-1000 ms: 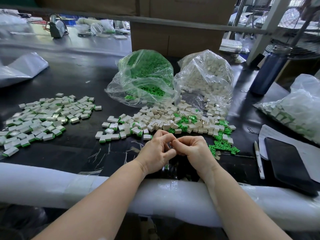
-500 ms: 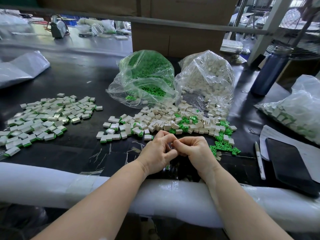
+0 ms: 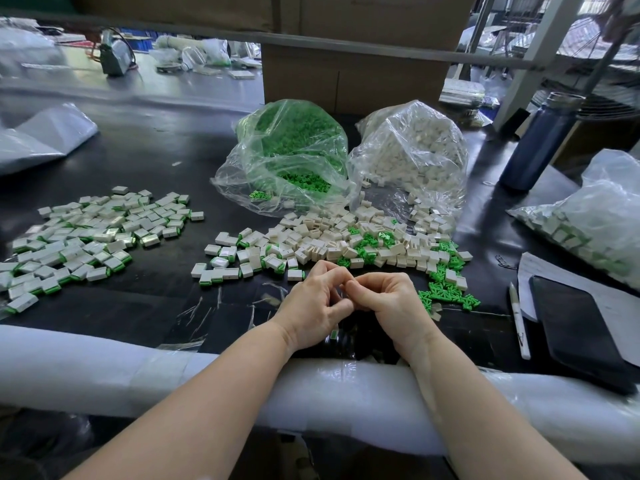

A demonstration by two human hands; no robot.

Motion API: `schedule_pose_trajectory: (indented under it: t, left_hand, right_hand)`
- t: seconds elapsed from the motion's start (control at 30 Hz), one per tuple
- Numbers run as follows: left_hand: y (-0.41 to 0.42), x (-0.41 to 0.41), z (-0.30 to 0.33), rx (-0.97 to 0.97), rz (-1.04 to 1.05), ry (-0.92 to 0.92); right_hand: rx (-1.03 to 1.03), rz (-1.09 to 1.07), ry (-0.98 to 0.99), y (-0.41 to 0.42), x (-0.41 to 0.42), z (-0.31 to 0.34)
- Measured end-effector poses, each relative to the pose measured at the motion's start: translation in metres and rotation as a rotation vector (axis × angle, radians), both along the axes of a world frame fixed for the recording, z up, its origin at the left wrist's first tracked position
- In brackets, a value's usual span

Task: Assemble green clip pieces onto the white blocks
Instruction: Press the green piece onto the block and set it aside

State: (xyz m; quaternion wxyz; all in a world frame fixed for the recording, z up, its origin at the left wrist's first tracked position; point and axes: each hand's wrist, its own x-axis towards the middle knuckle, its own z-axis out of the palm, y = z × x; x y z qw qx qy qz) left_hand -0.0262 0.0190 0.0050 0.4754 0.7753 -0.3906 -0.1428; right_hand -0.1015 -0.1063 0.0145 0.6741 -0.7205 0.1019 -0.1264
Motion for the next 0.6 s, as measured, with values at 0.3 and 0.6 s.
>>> schedule_pose_trajectory:
  t: [0.3,0.6]
  left_hand:
    - [-0.0002,-0.0035,0.0054,0.032,0.007,0.011]
    - [-0.0007,-0.0012,0.0038,-0.072,0.089,-0.017]
  right_hand:
    - [-0.01,-0.014,-0.002,0.0006,0.0012,0.0003]
    - [0.004,-0.08,-0.048,0.0016,0.0026,0.0007]
